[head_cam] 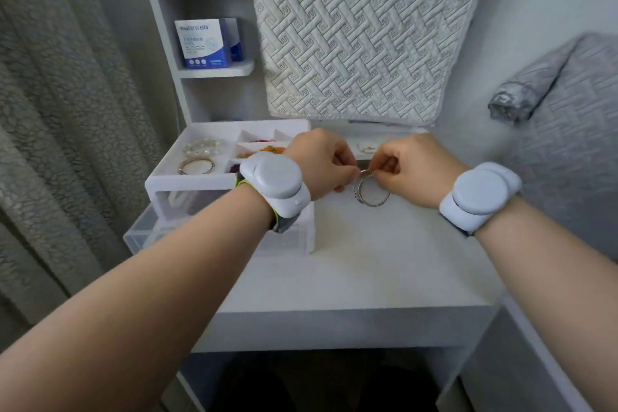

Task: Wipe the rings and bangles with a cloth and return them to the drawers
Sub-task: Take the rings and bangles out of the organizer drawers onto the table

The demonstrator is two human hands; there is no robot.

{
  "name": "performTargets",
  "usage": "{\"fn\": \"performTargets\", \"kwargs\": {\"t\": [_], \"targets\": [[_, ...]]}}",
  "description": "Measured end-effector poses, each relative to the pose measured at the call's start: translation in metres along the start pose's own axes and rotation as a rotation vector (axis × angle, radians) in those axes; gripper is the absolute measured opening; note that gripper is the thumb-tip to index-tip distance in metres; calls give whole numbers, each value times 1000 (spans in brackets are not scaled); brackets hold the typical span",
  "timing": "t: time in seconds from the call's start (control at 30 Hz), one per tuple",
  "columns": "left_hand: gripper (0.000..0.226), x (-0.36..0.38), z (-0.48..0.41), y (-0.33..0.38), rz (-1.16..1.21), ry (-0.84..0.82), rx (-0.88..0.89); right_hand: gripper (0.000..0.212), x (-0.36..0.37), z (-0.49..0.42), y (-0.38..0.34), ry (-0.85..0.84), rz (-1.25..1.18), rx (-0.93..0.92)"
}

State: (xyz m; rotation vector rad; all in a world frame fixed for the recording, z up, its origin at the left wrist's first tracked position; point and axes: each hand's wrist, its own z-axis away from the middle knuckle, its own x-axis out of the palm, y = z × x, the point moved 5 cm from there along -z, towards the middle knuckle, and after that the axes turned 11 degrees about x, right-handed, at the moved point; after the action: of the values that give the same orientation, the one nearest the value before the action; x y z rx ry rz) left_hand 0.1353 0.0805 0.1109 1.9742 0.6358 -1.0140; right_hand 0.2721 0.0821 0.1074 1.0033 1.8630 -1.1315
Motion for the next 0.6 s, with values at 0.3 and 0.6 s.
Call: {"fn": "performTargets", "kwargs": {"t": [0.3,0.6], "targets": [[16,31,-12,18,-277,-118,105,14,71,15,70,-325,97,305],[17,43,-11,6,-324,-194,72,13,117,16,110,-332,32,494]]}}
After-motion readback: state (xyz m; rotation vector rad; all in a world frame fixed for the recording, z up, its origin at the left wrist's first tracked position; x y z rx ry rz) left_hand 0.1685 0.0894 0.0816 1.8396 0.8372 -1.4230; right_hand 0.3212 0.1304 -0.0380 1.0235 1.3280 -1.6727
